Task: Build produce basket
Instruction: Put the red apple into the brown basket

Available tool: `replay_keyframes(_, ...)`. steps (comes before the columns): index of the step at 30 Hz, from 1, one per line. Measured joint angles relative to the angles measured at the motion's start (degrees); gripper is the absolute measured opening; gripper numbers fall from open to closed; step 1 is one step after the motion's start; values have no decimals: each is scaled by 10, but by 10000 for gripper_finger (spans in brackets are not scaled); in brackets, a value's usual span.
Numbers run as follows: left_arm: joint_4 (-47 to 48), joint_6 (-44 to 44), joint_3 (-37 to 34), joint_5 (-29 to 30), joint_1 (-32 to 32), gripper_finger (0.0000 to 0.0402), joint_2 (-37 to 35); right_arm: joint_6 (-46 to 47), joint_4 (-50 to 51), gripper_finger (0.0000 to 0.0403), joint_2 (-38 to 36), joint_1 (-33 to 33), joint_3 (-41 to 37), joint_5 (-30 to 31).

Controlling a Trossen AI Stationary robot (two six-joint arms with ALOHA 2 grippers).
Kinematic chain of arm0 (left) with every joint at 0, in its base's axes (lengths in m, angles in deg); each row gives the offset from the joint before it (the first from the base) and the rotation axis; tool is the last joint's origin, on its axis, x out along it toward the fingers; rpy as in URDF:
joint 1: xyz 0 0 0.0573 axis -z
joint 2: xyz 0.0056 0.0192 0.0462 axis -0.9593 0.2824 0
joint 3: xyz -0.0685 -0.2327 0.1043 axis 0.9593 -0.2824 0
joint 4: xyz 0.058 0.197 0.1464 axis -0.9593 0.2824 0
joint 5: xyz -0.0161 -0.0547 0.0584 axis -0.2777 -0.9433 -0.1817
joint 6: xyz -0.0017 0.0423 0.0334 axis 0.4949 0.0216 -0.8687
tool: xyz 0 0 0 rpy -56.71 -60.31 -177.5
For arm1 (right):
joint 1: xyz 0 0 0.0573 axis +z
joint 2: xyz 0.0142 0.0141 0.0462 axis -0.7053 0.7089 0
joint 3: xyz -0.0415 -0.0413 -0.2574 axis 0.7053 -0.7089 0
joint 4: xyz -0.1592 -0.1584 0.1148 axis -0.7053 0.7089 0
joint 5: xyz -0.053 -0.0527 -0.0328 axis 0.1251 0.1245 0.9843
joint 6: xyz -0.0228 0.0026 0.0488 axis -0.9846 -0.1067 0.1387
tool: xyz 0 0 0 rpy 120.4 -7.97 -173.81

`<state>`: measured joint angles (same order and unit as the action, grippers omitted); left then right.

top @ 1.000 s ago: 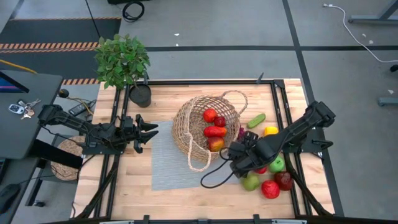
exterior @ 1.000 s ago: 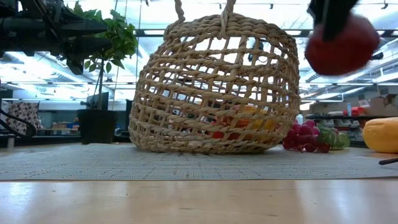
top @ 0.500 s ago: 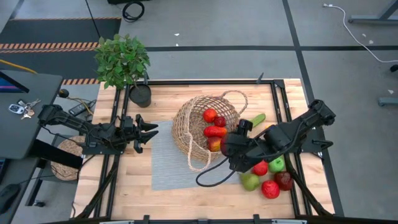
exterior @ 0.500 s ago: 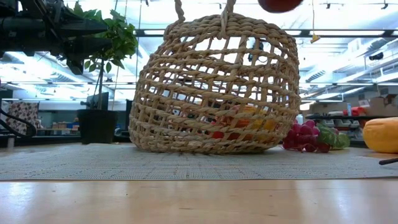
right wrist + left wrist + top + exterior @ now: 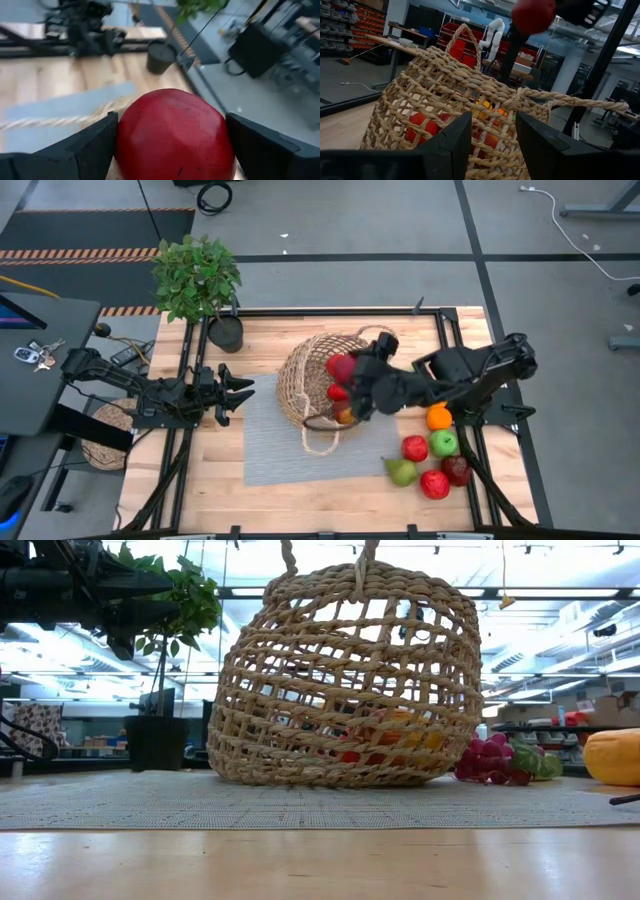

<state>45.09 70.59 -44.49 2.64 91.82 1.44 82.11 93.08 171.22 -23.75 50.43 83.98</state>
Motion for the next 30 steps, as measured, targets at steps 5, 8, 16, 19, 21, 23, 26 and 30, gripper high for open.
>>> replay_keyframes(5,0,0,0,0,0,160,0,-85,-68,355,0,-37,0,7)
replay_keyframes(8,0,0,0,0,0,160,0,-144,-115,355,0,-61,0,-15)
replay_keyframes(16,0,0,0,0,0,160,0,-240,-121,356,6,-119,0,-151)
replay_keyframes(19,0,0,0,0,0,160,0,-323,-120,356,13,-123,-10,-169)
replay_keyframes(21,0,0,0,0,0,160,0,-388,-106,356,20,-121,-13,-169)
replay_keyframes(23,0,0,0,0,0,160,0,-454,-100,357,25,-117,-13,-166)
replay_keyframes(26,0,0,0,0,0,160,0,-552,-88,357,34,-111,-13,-145)
replay_keyframes(30,0,0,0,0,0,160,0,-666,-80,357,42,-104,-13,-108)
